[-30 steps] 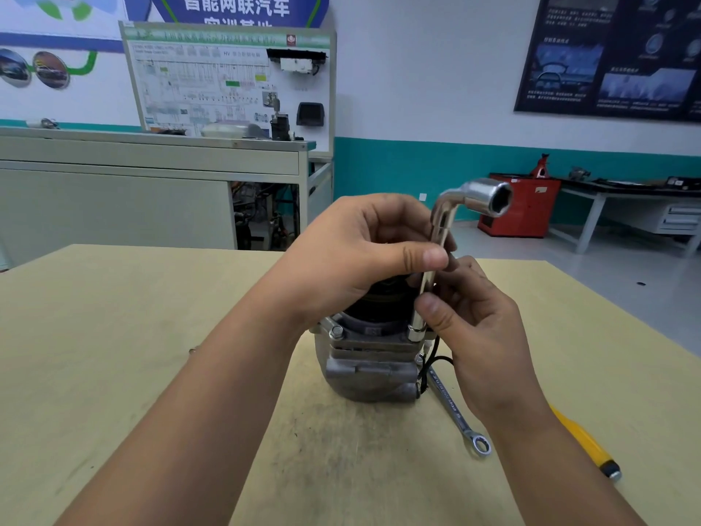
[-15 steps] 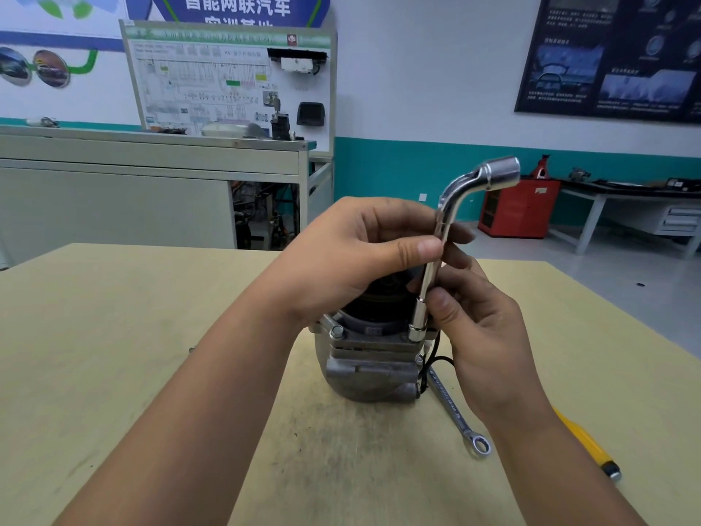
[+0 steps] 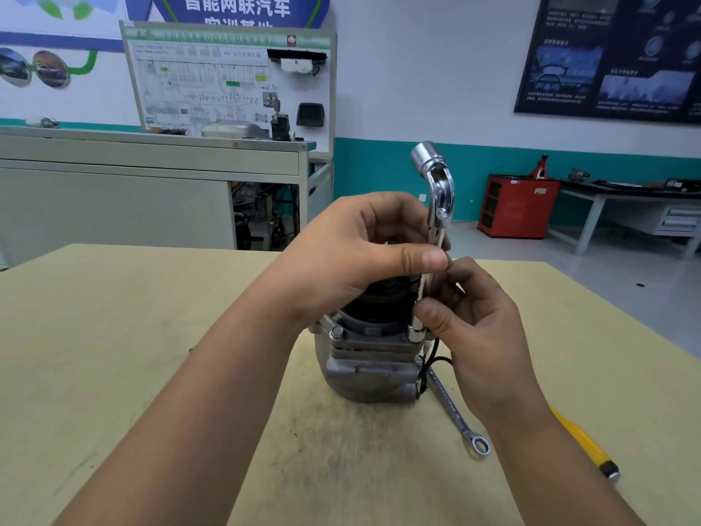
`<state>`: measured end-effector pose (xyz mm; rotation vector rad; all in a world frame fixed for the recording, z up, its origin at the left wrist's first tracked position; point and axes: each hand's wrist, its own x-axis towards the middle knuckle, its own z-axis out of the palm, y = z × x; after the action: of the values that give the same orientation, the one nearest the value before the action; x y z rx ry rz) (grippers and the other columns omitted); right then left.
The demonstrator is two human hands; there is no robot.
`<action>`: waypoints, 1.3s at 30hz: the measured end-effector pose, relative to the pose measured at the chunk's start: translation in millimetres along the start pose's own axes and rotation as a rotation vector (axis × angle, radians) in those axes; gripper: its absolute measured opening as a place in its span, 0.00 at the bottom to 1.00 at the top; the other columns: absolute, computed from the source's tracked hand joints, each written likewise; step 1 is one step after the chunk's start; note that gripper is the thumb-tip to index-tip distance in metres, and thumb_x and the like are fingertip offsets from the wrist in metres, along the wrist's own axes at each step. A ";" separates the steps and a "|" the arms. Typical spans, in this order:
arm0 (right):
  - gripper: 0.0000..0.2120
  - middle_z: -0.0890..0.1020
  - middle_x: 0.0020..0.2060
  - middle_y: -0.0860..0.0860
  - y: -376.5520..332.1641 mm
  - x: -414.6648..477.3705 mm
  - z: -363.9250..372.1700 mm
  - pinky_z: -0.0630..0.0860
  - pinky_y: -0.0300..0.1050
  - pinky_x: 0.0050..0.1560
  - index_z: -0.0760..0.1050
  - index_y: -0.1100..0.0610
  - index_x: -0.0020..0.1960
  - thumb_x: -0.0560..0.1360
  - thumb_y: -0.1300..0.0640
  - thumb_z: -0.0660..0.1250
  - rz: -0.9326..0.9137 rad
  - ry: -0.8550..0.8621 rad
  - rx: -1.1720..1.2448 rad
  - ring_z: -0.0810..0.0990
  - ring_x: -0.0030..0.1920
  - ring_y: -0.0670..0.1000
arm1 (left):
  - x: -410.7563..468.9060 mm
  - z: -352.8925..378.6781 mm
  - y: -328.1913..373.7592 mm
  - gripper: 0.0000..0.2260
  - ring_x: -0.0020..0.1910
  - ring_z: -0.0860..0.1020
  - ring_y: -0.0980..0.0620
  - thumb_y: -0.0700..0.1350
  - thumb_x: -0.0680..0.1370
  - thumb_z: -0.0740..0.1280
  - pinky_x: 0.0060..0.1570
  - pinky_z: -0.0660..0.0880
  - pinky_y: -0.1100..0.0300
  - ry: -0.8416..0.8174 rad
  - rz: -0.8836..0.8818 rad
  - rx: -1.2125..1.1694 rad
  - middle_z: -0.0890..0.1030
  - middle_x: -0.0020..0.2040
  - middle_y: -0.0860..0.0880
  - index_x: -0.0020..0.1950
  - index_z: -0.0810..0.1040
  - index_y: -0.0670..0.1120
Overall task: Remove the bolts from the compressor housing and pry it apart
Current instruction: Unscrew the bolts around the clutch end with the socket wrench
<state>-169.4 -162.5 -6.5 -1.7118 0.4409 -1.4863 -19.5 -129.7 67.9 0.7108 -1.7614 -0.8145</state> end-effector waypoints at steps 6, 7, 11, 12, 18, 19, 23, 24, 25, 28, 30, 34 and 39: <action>0.06 0.74 0.40 0.51 1.5 1.1 -1.1 0.74 0.39 0.44 0.79 0.43 0.41 0.64 0.49 0.70 -0.037 0.002 -0.053 0.75 0.42 0.48 | 1.0 0.7 -0.8 0.06 0.40 0.80 0.55 0.42 0.66 0.73 0.47 0.77 0.62 -0.003 0.001 0.035 0.82 0.37 0.53 0.40 0.79 0.49; 0.05 0.74 0.40 0.50 1.9 1.3 -1.2 0.73 0.40 0.44 0.79 0.43 0.41 0.64 0.49 0.69 -0.044 0.001 -0.057 0.74 0.42 0.48 | 1.0 1.1 -0.9 0.06 0.40 0.80 0.55 0.42 0.66 0.72 0.48 0.77 0.62 0.000 0.003 0.035 0.82 0.37 0.53 0.40 0.79 0.48; 0.05 0.74 0.41 0.52 3.6 1.5 -2.0 0.74 0.42 0.46 0.81 0.45 0.43 0.67 0.50 0.70 -0.045 0.002 -0.045 0.75 0.44 0.50 | 0.3 1.7 0.5 0.05 0.43 0.82 0.57 0.41 0.70 0.70 0.47 0.76 0.64 -0.035 0.002 -0.013 0.84 0.39 0.54 0.42 0.81 0.51; 0.05 0.74 0.42 0.53 4.2 1.4 -2.3 0.75 0.42 0.47 0.81 0.46 0.43 0.67 0.52 0.71 -0.038 0.004 -0.039 0.75 0.46 0.50 | 0.0 1.7 0.9 0.06 0.43 0.82 0.57 0.41 0.71 0.69 0.47 0.76 0.66 -0.053 -0.001 -0.029 0.84 0.39 0.54 0.44 0.82 0.50; 0.15 0.76 0.46 0.46 2.9 1.4 -1.4 0.77 0.40 0.49 0.82 0.45 0.47 0.66 0.38 0.71 -0.019 0.009 0.002 0.78 0.51 0.48 | -1.1 1.4 1.0 0.09 0.45 0.83 0.56 0.37 0.74 0.65 0.47 0.76 0.66 -0.084 -0.001 -0.091 0.85 0.42 0.52 0.46 0.83 0.49; 0.16 0.76 0.46 0.48 2.9 1.5 -1.3 0.76 0.39 0.49 0.82 0.45 0.48 0.66 0.36 0.70 -0.021 0.006 -0.002 0.78 0.51 0.47 | -1.2 1.3 1.1 0.09 0.44 0.83 0.56 0.37 0.74 0.66 0.47 0.76 0.65 -0.083 -0.005 -0.096 0.85 0.41 0.52 0.44 0.83 0.50; 0.12 0.75 0.43 0.49 2.9 2.1 -0.8 0.75 0.38 0.46 0.82 0.46 0.47 0.69 0.40 0.69 -0.027 0.019 -0.006 0.77 0.47 0.47 | -1.3 1.5 1.2 0.07 0.42 0.83 0.56 0.39 0.71 0.69 0.46 0.77 0.65 -0.059 -0.011 -0.077 0.84 0.39 0.52 0.40 0.84 0.50; 0.12 0.75 0.42 0.49 2.5 1.9 -0.9 0.74 0.39 0.46 0.82 0.46 0.46 0.69 0.40 0.69 -0.029 0.020 0.000 0.76 0.46 0.48 | -1.1 1.8 1.2 0.07 0.41 0.83 0.56 0.39 0.70 0.70 0.46 0.77 0.65 -0.046 -0.007 -0.058 0.84 0.38 0.52 0.39 0.84 0.50; 0.13 0.75 0.42 0.50 2.8 1.6 -1.2 0.74 0.40 0.45 0.81 0.46 0.46 0.68 0.39 0.70 -0.032 0.012 0.005 0.76 0.45 0.49 | -0.8 2.0 1.3 0.06 0.41 0.82 0.56 0.40 0.69 0.70 0.46 0.78 0.63 -0.034 -0.003 -0.036 0.84 0.37 0.53 0.38 0.83 0.51; 0.13 0.75 0.41 0.52 2.4 0.9 -1.7 0.74 0.44 0.45 0.80 0.45 0.44 0.63 0.41 0.74 -0.033 -0.012 -0.016 0.75 0.43 0.50 | 0.2 2.4 1.6 0.05 0.40 0.81 0.55 0.42 0.67 0.72 0.49 0.78 0.61 -0.009 0.000 0.010 0.83 0.36 0.53 0.36 0.82 0.52; 0.09 0.75 0.41 0.53 3.0 0.9 -1.7 0.75 0.43 0.44 0.79 0.45 0.42 0.62 0.49 0.73 -0.030 -0.010 -0.003 0.76 0.43 0.49 | 0.3 2.3 1.6 0.04 0.40 0.81 0.56 0.43 0.67 0.72 0.49 0.77 0.61 -0.004 -0.002 0.023 0.83 0.36 0.53 0.36 0.82 0.53; 0.07 0.74 0.41 0.55 3.0 1.5 -0.8 0.75 0.46 0.45 0.79 0.46 0.41 0.63 0.50 0.71 -0.029 0.005 -0.012 0.75 0.43 0.50 | 0.6 1.9 0.6 0.05 0.39 0.80 0.57 0.44 0.67 0.72 0.47 0.76 0.63 0.000 0.003 0.034 0.83 0.36 0.54 0.36 0.82 0.54; 0.06 0.74 0.42 0.56 3.4 1.7 -1.6 0.75 0.46 0.46 0.80 0.45 0.42 0.64 0.50 0.70 -0.020 0.004 -0.026 0.75 0.44 0.50 | 0.0 2.0 0.7 0.06 0.43 0.83 0.57 0.41 0.70 0.70 0.47 0.76 0.67 -0.039 0.012 -0.024 0.85 0.39 0.52 0.40 0.84 0.51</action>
<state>-169.7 -166.4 -7.9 -1.7386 0.4486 -1.5048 -21.5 -128.9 68.0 0.6717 -1.7862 -0.8445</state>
